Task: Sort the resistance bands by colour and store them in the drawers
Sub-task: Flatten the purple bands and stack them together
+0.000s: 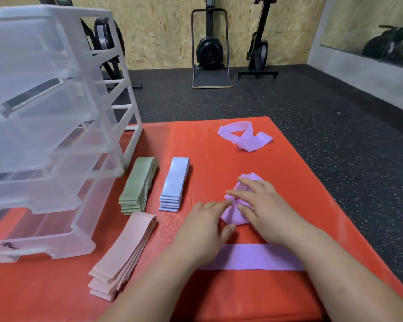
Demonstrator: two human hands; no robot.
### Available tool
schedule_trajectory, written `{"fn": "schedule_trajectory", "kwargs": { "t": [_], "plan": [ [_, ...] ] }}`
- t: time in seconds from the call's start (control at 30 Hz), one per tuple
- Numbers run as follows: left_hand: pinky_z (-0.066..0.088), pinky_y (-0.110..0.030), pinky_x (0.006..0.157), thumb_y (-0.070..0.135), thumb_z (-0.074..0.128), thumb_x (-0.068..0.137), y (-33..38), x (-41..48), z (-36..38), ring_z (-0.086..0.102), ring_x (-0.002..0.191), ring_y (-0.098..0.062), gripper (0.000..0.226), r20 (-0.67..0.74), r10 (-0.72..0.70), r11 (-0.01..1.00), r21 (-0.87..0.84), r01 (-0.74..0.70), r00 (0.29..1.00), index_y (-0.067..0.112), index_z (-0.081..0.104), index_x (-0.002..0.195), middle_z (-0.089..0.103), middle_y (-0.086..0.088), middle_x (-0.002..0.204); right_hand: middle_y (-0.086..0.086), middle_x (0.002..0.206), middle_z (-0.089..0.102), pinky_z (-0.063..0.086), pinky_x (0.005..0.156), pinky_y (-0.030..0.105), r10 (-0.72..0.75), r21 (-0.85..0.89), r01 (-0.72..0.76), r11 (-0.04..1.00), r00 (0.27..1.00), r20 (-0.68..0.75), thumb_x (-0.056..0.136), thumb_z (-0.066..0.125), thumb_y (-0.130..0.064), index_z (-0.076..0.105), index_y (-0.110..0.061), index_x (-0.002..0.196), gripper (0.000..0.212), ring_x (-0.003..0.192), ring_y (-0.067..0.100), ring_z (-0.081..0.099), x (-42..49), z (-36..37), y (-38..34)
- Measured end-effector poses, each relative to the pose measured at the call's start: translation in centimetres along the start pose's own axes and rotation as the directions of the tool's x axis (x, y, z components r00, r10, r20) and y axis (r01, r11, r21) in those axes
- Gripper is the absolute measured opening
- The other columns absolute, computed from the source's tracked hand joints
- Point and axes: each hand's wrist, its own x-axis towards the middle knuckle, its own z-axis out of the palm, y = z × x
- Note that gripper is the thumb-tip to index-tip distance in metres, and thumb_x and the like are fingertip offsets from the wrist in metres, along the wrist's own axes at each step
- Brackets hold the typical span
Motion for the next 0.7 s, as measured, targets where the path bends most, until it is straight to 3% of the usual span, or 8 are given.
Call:
{"fn": "schedule_trajectory", "kwargs": {
  "t": [0.1, 0.17, 0.27, 0.37, 0.43, 0.57, 0.7],
  "plan": [
    [0.044, -0.037, 0.103, 0.04, 0.062, 0.098, -0.1, 0.8, 0.6, 0.056, 0.109, -0.021, 0.031, 0.034, 0.061, 0.998, 0.033, -0.062, 0.998, 0.032, 0.068, 0.128, 0.066, 0.012, 0.129, -0.01, 0.163, 0.035, 0.036, 0.117, 0.044, 0.133, -0.133, -0.119, 0.984, 0.985, 0.106, 0.109, 0.04, -0.039, 0.046, -0.034, 0.152, 0.043, 0.143, 0.025, 0.032, 0.6, 0.1, 0.9],
    [0.046, -0.039, 0.098, 0.036, 0.064, 0.097, -0.2, 1.1, 0.6, 0.058, 0.101, -0.021, 0.021, -0.002, 0.064, 0.998, 0.03, -0.063, 0.998, 0.03, 0.072, 0.115, 0.068, 0.011, 0.115, -0.006, 0.155, 0.046, 0.04, 0.112, 0.044, 0.181, -0.169, -0.166, 0.971, 0.98, 0.079, 0.108, 0.04, -0.038, 0.054, -0.027, 0.144, 0.04, 0.136, 0.027, 0.041, 1.0, -0.3, 1.6],
    [0.045, -0.031, 0.092, 0.029, 0.072, 0.094, -0.2, 1.2, 0.4, 0.059, 0.099, -0.018, 0.02, -0.068, 0.041, 0.998, -0.044, -0.045, 0.997, 0.03, 0.072, 0.114, 0.07, 0.011, 0.104, -0.006, 0.132, 0.065, 0.045, 0.101, 0.036, 0.244, 0.069, -0.237, 0.969, 0.961, -0.129, 0.102, 0.056, -0.03, 0.07, -0.025, 0.125, 0.027, 0.118, 0.023, 0.058, 1.0, -1.9, 1.8],
    [0.046, -0.034, 0.089, 0.028, 0.075, 0.089, -0.2, 1.0, 0.4, 0.059, 0.099, -0.017, 0.04, -0.043, 0.038, 0.997, -0.071, -0.041, 0.998, 0.033, 0.066, 0.128, 0.069, 0.013, 0.098, -0.02, 0.101, 0.076, 0.049, 0.085, 0.018, 0.383, 0.362, -0.244, 0.899, 0.84, -0.384, 0.09, 0.077, -0.026, 0.081, -0.031, 0.1, 0.012, 0.092, -0.002, 0.069, 0.2, -4.2, 1.3],
    [0.047, -0.037, 0.089, 0.028, 0.074, 0.089, -0.3, 1.1, 0.2, 0.058, 0.098, -0.019, 0.042, -0.037, 0.034, 0.996, -0.075, -0.036, 0.999, 0.034, 0.066, 0.13, 0.064, 0.013, 0.097, -0.023, 0.086, 0.076, 0.047, 0.079, 0.01, 0.453, 0.463, -0.228, 0.857, 0.762, -0.463, 0.085, 0.082, -0.029, 0.081, -0.032, 0.087, 0.003, 0.082, -0.01, 0.068, -0.2, -5.2, 1.3],
    [0.044, -0.03, 0.079, 0.017, 0.074, 0.091, -0.4, 1.4, -1.1, 0.056, 0.091, -0.014, 0.024, -0.237, -0.003, 0.989, -0.145, -0.032, 0.971, 0.033, 0.073, 0.109, 0.053, 0.013, 0.094, -0.018, 0.081, 0.077, 0.056, 0.082, 0.028, 0.524, 0.611, -0.156, 0.776, 0.699, -0.487, 0.083, 0.085, -0.024, 0.08, -0.029, 0.084, 0.007, 0.076, -0.005, 0.07, -0.6, -5.4, 1.5],
    [0.038, -0.022, 0.08, 0.005, 0.075, 0.085, -0.8, 1.5, -2.8, 0.055, 0.093, -0.011, 0.025, -0.454, -0.07, 0.982, -0.187, -0.018, 0.888, 0.028, 0.073, 0.096, 0.051, 0.015, 0.096, -0.003, 0.084, 0.074, 0.056, 0.08, 0.031, 0.559, 0.78, 0.032, 0.625, 0.679, -0.475, 0.083, 0.085, -0.011, 0.073, -0.023, 0.095, 0.021, 0.075, 0.008, 0.068, -0.9, -5.7, 1.5]
  ]
}}
